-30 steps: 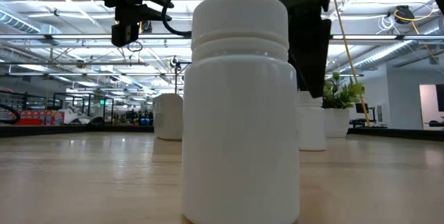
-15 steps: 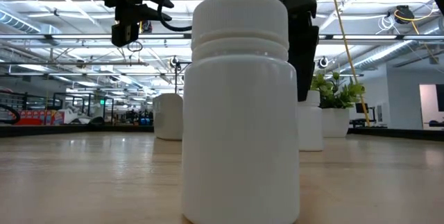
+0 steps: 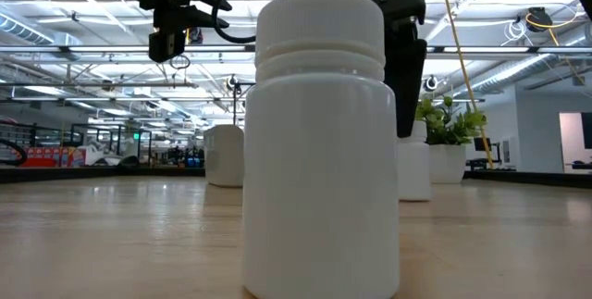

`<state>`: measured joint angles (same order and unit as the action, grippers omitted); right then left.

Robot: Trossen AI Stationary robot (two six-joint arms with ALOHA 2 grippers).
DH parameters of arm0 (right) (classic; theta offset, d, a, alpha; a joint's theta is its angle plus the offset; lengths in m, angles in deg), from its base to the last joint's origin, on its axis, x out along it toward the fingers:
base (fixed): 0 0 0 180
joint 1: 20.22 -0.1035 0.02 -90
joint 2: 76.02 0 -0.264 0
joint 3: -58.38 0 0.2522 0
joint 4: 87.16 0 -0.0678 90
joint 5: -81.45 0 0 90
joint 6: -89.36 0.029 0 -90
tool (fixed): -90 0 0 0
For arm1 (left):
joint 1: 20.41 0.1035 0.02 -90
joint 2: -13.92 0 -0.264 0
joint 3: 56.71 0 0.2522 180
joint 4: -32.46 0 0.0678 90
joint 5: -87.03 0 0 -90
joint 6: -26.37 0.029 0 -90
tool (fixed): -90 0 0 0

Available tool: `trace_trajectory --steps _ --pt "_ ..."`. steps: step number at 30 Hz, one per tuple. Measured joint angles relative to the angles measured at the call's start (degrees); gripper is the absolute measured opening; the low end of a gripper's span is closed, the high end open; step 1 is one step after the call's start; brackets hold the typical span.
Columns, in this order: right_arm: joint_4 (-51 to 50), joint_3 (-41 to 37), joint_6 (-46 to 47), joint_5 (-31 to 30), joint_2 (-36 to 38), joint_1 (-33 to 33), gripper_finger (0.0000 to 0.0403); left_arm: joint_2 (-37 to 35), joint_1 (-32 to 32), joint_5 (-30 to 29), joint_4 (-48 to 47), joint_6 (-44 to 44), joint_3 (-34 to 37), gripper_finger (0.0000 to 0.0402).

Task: Pick and place pill bottles into a basket
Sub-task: Put the white pill bottle into the gray bin

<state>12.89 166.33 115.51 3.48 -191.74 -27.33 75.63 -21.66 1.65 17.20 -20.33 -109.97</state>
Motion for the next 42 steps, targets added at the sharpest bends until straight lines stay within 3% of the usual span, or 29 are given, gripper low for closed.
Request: trace_trajectory --steps 4,15,25,33,42 --pt "0.0 0.0 -0.2 -0.2 0.0 0.2 0.0153 0.0 0.0 0.0 0.0 0.0 0.0 0.0097" --pt "1.4 0.0 1.5 -1.7 6.3 4.2 0.0159 -3.4 0.0 -0.1 -0.5 -0.5 0.1 0.0097" --pt "18.8 1.5 2.3 -4.8 13.4 11.2 0.0154 -11.5 0.0 -0.1 -1.1 1.2 0.1 0.0097" --pt "18.3 17.3 -4.1 -6.0 6.9 16.4 0.0154 -16.3 0.1 -0.6 -6.0 1.2 0.0 0.0097" --pt "2.7 37.2 -10.7 -6.0 -6.4 20.5 0.0154 -18.6 0.2 -0.8 -8.7 1.4 0.1 0.0097"
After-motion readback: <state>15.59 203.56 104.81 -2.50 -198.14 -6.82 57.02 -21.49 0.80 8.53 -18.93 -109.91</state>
